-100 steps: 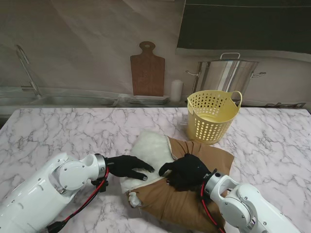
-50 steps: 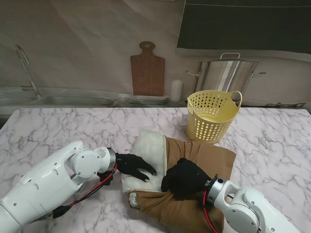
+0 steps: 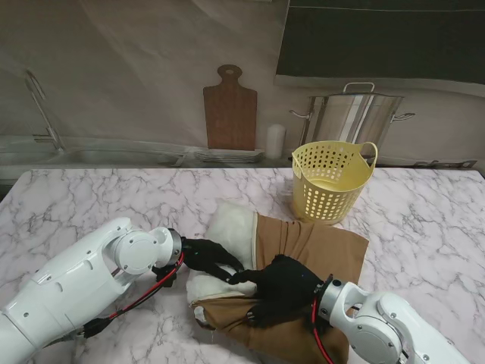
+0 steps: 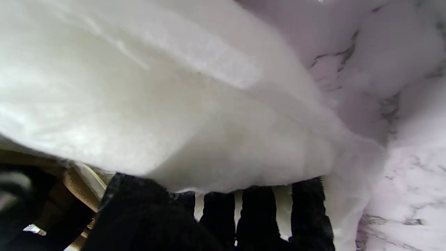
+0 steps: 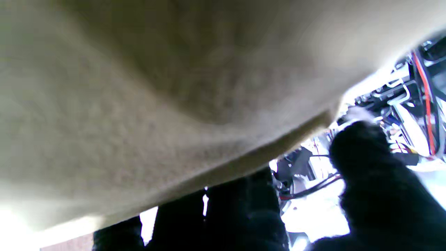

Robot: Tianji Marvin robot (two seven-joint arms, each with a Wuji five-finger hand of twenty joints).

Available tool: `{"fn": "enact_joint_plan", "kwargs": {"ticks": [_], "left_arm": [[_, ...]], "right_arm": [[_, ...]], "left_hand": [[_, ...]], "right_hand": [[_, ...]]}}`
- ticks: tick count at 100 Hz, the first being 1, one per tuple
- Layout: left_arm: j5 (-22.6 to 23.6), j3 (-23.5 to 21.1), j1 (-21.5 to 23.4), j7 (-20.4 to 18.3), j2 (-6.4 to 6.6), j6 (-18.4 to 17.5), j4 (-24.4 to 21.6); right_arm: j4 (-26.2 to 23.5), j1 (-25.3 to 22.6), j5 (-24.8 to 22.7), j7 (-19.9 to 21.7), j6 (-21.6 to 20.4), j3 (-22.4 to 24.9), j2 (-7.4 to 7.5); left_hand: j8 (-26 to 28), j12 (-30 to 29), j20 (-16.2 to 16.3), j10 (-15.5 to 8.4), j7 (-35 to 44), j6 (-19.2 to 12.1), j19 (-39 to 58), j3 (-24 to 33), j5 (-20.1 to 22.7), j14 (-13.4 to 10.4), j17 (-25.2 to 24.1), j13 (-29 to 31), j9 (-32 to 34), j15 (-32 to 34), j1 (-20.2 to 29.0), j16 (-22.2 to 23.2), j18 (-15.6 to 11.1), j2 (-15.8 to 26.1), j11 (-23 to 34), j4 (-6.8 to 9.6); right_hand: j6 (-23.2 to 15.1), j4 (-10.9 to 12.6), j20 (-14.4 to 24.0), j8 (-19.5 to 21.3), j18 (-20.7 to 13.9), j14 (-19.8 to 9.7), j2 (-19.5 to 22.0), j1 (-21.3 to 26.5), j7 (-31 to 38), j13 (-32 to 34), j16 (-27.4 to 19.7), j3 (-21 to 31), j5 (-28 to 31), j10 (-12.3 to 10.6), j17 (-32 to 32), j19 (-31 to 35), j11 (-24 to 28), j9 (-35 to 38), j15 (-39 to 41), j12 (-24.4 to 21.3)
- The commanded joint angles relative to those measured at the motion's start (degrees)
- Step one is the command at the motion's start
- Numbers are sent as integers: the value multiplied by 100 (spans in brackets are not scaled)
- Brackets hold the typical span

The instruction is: Remove the pillowcase from the pillow and put it in the laundry basket

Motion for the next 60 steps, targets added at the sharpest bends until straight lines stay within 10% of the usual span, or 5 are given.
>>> {"fn": "enact_joint_plan", "kwargs": {"ticks": [1, 15, 31, 40, 60], "left_arm": [[81, 164, 158, -202, 49, 137, 363], [38, 250, 92, -220, 50, 148, 397], [2, 327, 18, -222, 43, 195, 461], [-13, 402, -52, -226, 40, 220, 507], [-67, 563, -188, -236, 34, 252, 580]], "right_arm": [[107, 59, 6, 23, 140, -153, 8], [114, 250, -160, 92, 290, -406, 28], [56, 290, -55, 244, 216, -488, 53], [126, 259, 122, 119, -18, -461, 35], [330, 234, 876, 31, -675, -389, 13]], "left_hand": [[-229, -166, -71, 735, -261, 769, -1315, 65, -249, 923, -34, 10, -164, -458, 262, -253, 419, 63, -300, 69], [-231, -163, -69, 740, -255, 771, -1318, 60, -241, 926, -34, 17, -149, -454, 267, -252, 415, 67, -297, 68], [-233, -160, -69, 744, -249, 769, -1323, 61, -233, 928, -40, 8, -145, -458, 271, -254, 414, 74, -298, 69], [-234, -158, -66, 740, -247, 769, -1322, 61, -230, 923, -37, 16, -138, -454, 276, -252, 419, 78, -296, 69], [-237, -156, -61, 744, -247, 772, -1319, 62, -234, 924, -37, 17, -137, -454, 290, -252, 420, 99, -297, 70]], "right_hand": [[267, 85, 100, -186, 247, -104, -125, -472, -209, 756, 315, -242, -444, -394, 266, 295, 1027, 352, 1024, 285], [-134, 93, -10, -96, 264, -220, -389, -178, 160, 1086, 256, -369, -64, -505, 379, 429, 1624, 794, 1791, 219], [-1928, -329, -209, -473, 417, -196, -341, 1894, 3580, 682, 139, 98, 1990, -311, -45, 57, 1116, 628, 1389, 496], [-2249, -540, -209, 87, 507, -61, -174, 2010, 3820, -125, 48, 415, 2456, -193, -446, -403, -207, -93, 540, 868], [-2317, -597, -723, 2230, 346, 199, -155, 2740, 3169, -1292, -1089, 2099, 3042, 384, -781, -964, -2975, -1198, -1535, -914]]}}
